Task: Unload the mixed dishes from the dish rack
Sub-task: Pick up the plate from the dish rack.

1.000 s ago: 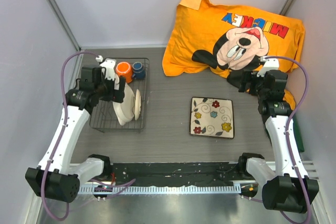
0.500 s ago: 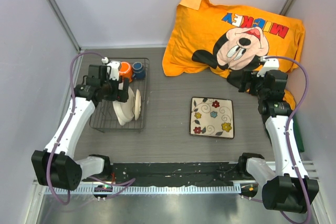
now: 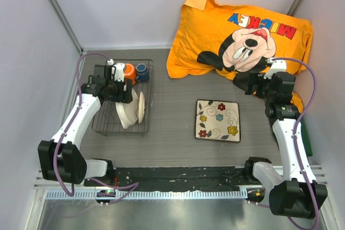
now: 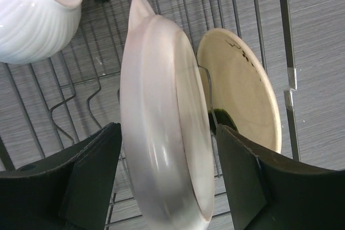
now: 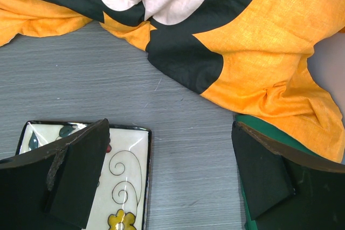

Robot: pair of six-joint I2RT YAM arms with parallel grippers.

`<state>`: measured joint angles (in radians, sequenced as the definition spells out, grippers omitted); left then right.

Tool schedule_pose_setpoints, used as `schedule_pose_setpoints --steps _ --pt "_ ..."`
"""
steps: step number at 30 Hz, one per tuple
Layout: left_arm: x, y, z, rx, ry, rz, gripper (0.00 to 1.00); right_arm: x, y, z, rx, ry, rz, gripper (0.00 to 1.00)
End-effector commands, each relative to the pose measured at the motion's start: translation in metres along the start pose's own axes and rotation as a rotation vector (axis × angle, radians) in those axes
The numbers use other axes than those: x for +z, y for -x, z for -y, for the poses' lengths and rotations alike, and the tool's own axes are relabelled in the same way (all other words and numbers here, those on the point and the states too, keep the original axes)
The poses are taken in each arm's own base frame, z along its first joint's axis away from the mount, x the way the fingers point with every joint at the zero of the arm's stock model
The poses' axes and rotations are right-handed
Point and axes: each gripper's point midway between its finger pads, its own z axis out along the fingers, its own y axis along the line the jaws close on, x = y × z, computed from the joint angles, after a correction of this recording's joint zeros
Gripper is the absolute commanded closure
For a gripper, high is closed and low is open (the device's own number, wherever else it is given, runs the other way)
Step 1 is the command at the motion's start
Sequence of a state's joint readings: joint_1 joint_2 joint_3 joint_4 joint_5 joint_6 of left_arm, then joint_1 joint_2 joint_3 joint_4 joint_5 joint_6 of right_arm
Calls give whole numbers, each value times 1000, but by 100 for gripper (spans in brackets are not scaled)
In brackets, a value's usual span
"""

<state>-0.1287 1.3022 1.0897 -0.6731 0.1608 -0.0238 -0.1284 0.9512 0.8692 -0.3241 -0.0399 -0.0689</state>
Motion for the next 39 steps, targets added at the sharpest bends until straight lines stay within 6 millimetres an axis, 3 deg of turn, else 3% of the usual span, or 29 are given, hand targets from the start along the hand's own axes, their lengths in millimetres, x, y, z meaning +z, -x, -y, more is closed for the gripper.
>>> schedule_pose_setpoints --steps 1,7,25,31,37,39 --pt "5 8 7 -9 -47 34 26 -6 21 2 2 -4 59 0" --pt "11 3 10 -15 -70 13 28 -6 21 2 0 -5 62 0" --pt "6 7 10 -8 -68 26 56 -6 20 2 1 -4 59 0" --pt "-1 16 12 -6 -72 52 72 -5 20 2 -1 -6 56 0" --pt "-7 28 17 -3 -96 82 99 -5 20 2 -1 -6 56 0" --pt "-10 31 19 8 -108 90 100 -5 20 2 -1 -4 58 0"
